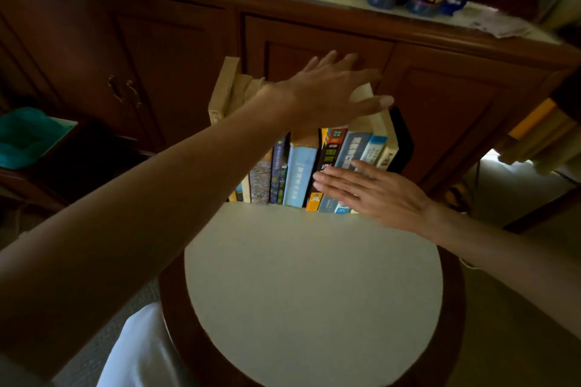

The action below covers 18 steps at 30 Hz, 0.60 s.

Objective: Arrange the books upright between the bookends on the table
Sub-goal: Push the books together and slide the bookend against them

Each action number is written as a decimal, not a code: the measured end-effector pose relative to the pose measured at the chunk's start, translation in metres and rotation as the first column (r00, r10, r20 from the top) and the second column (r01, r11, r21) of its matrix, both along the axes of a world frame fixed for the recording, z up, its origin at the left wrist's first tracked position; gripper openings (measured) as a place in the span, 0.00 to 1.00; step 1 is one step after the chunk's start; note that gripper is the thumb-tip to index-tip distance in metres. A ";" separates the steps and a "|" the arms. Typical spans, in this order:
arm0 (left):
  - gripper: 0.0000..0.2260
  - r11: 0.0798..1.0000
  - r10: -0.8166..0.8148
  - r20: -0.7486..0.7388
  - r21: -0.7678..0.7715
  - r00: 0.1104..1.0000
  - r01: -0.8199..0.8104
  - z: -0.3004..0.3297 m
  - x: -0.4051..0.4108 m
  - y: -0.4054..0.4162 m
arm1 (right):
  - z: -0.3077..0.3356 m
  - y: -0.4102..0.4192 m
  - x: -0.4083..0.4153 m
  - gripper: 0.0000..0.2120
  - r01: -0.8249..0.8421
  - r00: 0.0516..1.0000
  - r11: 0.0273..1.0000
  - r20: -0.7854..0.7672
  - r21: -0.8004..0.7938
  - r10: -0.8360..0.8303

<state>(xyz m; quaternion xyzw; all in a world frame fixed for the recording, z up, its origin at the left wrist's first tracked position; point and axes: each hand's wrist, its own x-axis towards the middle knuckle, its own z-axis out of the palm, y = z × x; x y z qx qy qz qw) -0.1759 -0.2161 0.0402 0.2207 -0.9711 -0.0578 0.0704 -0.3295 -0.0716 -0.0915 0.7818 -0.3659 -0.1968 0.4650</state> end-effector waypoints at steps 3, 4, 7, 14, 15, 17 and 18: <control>0.32 0.999 0.021 0.056 0.043 0.998 -0.024 -0.018 -0.022 0.003 | -0.017 -0.016 -0.006 0.31 -0.024 0.999 0.999 0.036 -0.048 0.025; 0.32 1.000 0.015 0.072 0.027 0.997 -0.017 -0.025 -0.026 0.002 | -0.022 -0.022 -0.009 0.32 -0.021 0.998 0.997 0.051 -0.072 0.025; 0.29 0.992 -0.025 0.130 -0.122 0.991 0.041 -0.036 -0.029 -0.002 | -0.037 -0.032 -0.017 0.34 -0.035 0.998 0.992 0.040 -0.121 0.040; 0.29 0.995 -0.042 -0.020 -0.095 0.999 0.040 -0.050 -0.037 -0.020 | -0.044 -0.038 -0.018 0.30 -0.031 1.000 0.984 -0.008 -0.176 0.030; 0.29 0.994 -0.051 -0.035 -0.101 0.998 0.047 -0.051 -0.039 -0.020 | -0.044 -0.039 -0.018 0.31 -0.025 1.000 0.982 -0.014 -0.185 0.023; 0.29 0.992 -0.056 -0.029 -0.111 0.998 0.052 -0.052 -0.041 -0.021 | -0.043 -0.038 -0.018 0.31 -0.021 1.000 0.980 -0.021 -0.199 0.017; 0.29 0.993 -0.058 -0.033 -0.100 0.998 0.055 -0.052 -0.042 -0.022 | -0.042 -0.038 -0.018 0.30 -0.019 1.000 0.980 -0.018 -0.200 0.016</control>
